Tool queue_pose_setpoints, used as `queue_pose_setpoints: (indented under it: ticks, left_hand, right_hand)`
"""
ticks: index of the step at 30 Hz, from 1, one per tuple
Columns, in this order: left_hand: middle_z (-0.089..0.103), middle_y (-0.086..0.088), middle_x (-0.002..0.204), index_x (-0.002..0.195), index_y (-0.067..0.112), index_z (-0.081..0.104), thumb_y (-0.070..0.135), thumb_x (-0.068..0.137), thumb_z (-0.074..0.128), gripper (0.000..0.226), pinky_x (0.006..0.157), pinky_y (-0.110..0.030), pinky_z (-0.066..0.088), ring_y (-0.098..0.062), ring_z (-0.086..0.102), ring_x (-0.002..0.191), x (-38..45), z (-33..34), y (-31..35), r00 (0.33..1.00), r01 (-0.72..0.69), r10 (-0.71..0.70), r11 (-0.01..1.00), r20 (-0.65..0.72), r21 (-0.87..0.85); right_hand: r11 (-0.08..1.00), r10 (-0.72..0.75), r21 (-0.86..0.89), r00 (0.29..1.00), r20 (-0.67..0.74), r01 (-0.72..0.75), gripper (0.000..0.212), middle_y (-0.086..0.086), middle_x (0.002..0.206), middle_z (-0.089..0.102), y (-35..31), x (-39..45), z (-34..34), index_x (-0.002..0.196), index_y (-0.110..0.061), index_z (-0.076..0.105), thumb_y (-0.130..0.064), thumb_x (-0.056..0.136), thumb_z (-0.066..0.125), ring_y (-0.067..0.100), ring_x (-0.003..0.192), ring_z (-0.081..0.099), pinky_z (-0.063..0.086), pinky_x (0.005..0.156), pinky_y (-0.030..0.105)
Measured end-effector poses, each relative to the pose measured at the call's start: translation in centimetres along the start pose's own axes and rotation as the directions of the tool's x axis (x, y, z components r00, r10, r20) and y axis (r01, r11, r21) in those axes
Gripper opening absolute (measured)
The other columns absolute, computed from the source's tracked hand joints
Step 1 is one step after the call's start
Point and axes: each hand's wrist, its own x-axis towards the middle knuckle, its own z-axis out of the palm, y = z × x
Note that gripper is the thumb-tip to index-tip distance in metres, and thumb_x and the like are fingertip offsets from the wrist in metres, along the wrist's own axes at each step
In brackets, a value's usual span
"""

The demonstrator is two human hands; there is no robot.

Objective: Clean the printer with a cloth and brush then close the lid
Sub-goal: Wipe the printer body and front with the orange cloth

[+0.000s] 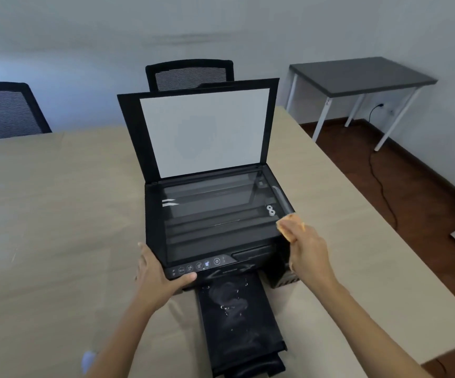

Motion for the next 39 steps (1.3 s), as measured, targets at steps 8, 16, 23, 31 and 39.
queue_pose_setpoints:
  ticks: [8,16,23,31,39]
  left_hand:
    - [0.020,-0.012,0.155,0.151,0.014,-0.002,0.050,0.054,0.086,0.136,0.113,-0.055,0.030,-0.032,0.022,0.143,0.1,-0.1,-0.5,1.000,0.018,-0.018,0.999,0.011,0.043]
    - [0.001,-0.004,0.162,0.149,0.020,-0.023,0.047,0.063,0.083,0.139,0.117,-0.048,0.025,-0.024,0.013,0.147,-0.3,0.0,-1.0,0.999,0.012,-0.013,0.999,0.032,0.050]
    - [-0.003,0.000,0.162,0.148,0.029,-0.024,0.049,0.066,0.080,0.134,0.118,-0.049,0.024,-0.021,0.012,0.147,-0.3,-0.2,-0.4,0.999,0.001,-0.001,1.000,0.039,0.016]
    - [0.024,-0.009,0.152,0.133,0.039,-0.037,0.049,0.064,0.082,0.138,0.114,-0.049,0.030,-0.028,0.030,0.140,-0.4,-0.2,-0.4,0.996,0.071,-0.069,0.997,0.050,-0.028]
    - [0.019,-0.008,0.157,0.139,0.034,-0.034,0.054,0.063,0.079,0.138,0.113,-0.050,0.033,-0.027,0.028,0.142,-0.5,-0.5,0.2,0.995,0.085,-0.086,0.996,0.057,0.021]
  right_hand:
    - [0.938,-0.070,-0.325,0.985,0.155,0.118,0.057,-0.003,0.163,0.000,3.8,-2.8,2.9,0.152,-0.032,-0.003,-0.049,0.098,0.005,0.019,0.150,-0.006,-0.003,0.121,0.039]
    - [0.978,-0.058,-0.180,0.961,0.269,0.110,0.053,0.001,0.162,0.016,5.4,6.8,2.6,0.153,-0.021,0.011,-0.035,0.103,0.022,0.020,0.150,0.002,0.014,0.119,0.034]
    - [0.991,-0.096,-0.062,0.951,0.293,0.119,0.046,0.020,0.152,0.035,3.4,14.7,2.7,0.145,-0.006,0.036,-0.003,0.099,0.038,0.034,0.142,0.030,0.026,0.114,0.033]
    - [0.994,0.046,0.093,0.996,0.080,-0.054,0.013,0.017,0.094,0.066,2.7,19.9,-0.7,0.108,-0.022,0.039,-0.023,0.098,0.046,0.034,0.076,0.065,0.057,0.066,0.047]
    - [0.965,-0.168,-0.139,0.928,0.332,0.224,0.037,0.021,0.149,0.039,1.8,20.1,3.2,0.135,0.000,0.048,-0.012,0.102,0.037,0.036,0.136,0.039,0.028,0.110,0.033]
